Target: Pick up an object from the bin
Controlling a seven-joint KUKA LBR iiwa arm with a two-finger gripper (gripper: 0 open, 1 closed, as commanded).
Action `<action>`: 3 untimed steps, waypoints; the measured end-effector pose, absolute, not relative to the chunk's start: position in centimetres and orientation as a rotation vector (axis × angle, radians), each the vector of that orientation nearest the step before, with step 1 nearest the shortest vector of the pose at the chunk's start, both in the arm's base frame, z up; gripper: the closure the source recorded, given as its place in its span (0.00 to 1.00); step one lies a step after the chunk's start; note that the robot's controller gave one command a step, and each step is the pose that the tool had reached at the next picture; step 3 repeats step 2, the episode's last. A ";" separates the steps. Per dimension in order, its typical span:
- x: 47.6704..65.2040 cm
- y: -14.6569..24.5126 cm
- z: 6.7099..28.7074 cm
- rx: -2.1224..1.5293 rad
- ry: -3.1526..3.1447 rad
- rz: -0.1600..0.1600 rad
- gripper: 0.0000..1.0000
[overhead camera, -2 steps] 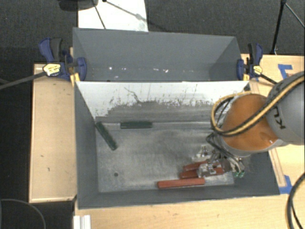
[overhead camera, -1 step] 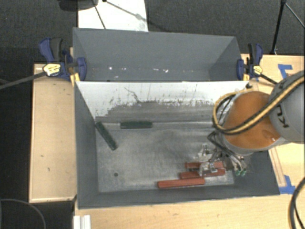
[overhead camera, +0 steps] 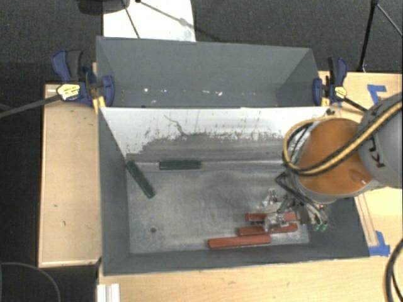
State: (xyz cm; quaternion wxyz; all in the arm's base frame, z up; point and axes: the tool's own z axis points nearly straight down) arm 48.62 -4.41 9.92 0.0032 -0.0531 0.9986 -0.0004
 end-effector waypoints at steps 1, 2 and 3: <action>48.5 -4.4 10.7 -0.167 3.137 0.000 1.00; 48.5 -4.4 11.8 -0.167 3.136 0.000 1.00; 48.5 -4.4 11.8 -0.167 3.136 0.000 1.00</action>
Offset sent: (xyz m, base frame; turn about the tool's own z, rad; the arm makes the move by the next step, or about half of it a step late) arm 0.0000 0.0000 0.0181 0.0000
